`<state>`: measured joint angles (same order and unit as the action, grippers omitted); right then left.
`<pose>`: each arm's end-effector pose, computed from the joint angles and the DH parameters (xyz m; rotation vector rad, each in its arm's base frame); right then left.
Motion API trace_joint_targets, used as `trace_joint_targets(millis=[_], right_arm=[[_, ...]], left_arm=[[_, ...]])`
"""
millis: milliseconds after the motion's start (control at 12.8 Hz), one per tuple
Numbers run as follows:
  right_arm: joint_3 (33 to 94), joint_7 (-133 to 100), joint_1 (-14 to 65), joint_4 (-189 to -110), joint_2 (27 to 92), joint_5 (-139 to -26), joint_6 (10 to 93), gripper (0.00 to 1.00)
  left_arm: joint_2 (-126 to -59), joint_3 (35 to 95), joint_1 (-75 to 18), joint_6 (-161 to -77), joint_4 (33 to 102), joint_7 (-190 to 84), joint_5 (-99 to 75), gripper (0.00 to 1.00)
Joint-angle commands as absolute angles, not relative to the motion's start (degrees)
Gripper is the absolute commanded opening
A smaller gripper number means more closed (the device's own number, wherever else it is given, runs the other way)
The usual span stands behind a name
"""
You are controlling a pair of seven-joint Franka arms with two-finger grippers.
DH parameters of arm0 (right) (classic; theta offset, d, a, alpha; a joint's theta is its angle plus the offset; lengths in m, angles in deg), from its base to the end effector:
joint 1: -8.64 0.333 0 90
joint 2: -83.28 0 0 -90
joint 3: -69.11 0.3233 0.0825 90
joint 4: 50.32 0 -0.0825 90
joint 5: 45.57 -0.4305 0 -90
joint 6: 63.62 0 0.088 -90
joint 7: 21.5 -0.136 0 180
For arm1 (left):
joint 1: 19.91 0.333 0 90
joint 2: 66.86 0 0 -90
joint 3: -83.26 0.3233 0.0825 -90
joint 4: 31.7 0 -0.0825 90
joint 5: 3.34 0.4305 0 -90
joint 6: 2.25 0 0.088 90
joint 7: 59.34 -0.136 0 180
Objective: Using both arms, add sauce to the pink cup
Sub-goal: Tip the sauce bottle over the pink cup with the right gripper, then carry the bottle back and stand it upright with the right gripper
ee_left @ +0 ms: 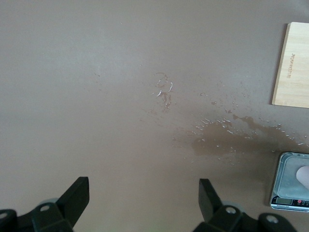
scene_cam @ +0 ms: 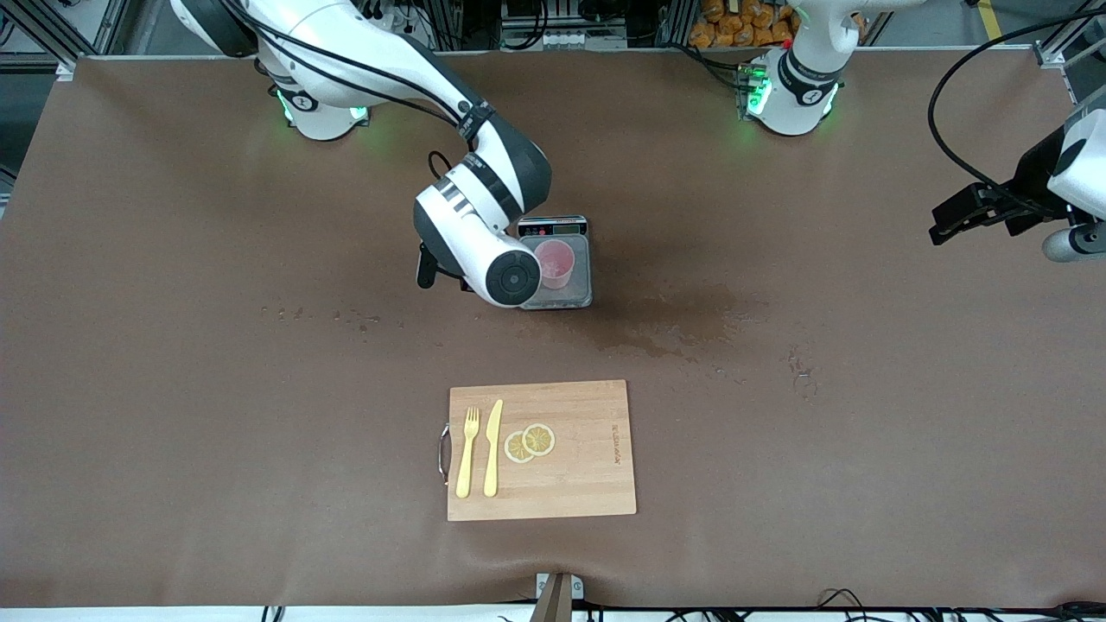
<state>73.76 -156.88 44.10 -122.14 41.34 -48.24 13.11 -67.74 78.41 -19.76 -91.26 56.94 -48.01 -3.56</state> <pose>0.5324 0.4441 0.2606 1.6763 -1.8512 -0.1702 0.6020 -0.0497 0.6044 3.1325 0.1814 -0.0149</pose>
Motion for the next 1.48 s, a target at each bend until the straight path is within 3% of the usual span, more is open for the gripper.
trace_joint_targets(millis=[0,702,1014,1404], right_arm=[[74.0,-149.2,40.6,-122.8,43.8,-49.2,10.8,0.33],[74.0,-127.4,27.6,-122.5,49.2,-58.0,3.0,0.34],[73.9,-111.8,14.6,-122.4,50.9,-66.6,-2.6,0.37],[73.9,-99.0,5.1,-122.6,50.3,-71.3,-5.8,0.38]], left_arm=[[-66.9,79.0,-20.1,-91.0,57.6,-48.7,-4.7,1.00],[-66.9,79.0,-19.8,-91.0,57.7,-48.8,-4.7,1.00],[-67.4,79.0,-19.8,-91.3,57.7,-48.8,-4.7,1.00],[-67.6,79.0,-19.9,-91.4,57.6,-48.8,-4.7,1.00]])
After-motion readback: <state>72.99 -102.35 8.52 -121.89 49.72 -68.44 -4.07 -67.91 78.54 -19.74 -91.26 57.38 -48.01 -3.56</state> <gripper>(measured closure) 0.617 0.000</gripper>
